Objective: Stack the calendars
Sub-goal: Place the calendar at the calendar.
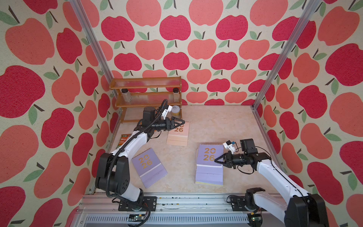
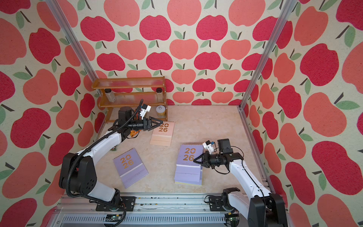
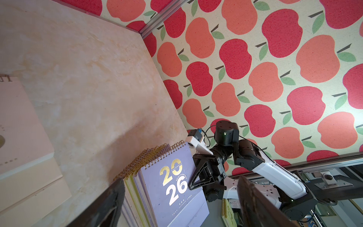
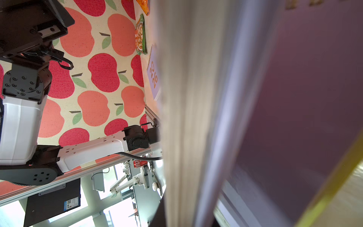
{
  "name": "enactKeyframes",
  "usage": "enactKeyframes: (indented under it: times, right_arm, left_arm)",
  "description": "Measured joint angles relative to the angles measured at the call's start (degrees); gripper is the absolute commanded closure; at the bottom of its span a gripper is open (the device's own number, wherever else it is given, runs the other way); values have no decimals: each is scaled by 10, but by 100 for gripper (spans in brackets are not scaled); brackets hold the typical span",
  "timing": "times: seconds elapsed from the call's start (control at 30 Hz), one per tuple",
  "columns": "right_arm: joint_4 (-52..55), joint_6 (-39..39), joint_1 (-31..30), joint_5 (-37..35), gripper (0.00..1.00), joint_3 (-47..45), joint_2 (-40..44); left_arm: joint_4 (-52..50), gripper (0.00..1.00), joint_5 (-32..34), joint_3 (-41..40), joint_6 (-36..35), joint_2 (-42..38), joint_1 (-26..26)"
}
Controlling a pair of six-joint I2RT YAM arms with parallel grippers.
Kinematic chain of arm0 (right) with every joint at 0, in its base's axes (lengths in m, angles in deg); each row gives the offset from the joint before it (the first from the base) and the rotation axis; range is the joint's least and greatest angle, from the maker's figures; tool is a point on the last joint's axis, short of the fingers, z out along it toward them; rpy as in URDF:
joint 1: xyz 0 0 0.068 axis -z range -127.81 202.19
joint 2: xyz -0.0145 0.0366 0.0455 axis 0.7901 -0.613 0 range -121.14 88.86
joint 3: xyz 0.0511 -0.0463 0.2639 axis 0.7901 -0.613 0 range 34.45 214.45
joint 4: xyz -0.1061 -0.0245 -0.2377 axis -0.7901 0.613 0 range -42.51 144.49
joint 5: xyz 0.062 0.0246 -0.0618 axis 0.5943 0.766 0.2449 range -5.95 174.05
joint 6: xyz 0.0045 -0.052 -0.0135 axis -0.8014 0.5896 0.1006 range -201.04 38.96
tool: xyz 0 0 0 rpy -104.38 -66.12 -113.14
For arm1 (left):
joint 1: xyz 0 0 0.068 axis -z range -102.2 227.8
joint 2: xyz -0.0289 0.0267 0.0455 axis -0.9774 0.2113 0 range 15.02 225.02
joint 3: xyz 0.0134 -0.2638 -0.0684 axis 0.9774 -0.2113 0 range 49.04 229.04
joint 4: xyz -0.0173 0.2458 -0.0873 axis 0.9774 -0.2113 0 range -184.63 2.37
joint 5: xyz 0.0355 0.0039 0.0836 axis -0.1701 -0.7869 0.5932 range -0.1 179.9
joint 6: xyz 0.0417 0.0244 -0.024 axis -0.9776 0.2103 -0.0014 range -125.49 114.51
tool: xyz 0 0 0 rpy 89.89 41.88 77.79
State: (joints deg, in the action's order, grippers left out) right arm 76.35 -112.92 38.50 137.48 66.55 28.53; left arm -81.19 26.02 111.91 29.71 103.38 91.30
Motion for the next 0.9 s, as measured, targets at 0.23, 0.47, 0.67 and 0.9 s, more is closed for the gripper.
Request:
enactKeyframes:
  times: [0.23, 0.47, 0.67, 0.9]
  right_arm:
    - [16, 19, 0, -17, 72, 5, -6]
    - [45, 34, 0, -46, 52, 8, -12]
    - [66, 40, 0, -69, 44, 16, -12]
    - [111, 47, 0, -133, 38, 45, -2]
  left_arm:
    - [2, 12, 0, 0, 1, 18, 0]
    - [6, 12, 0, 0, 5, 21, 0]
    - [7, 12, 0, 1, 9, 21, 0]
    - [7, 12, 0, 1, 9, 21, 0]
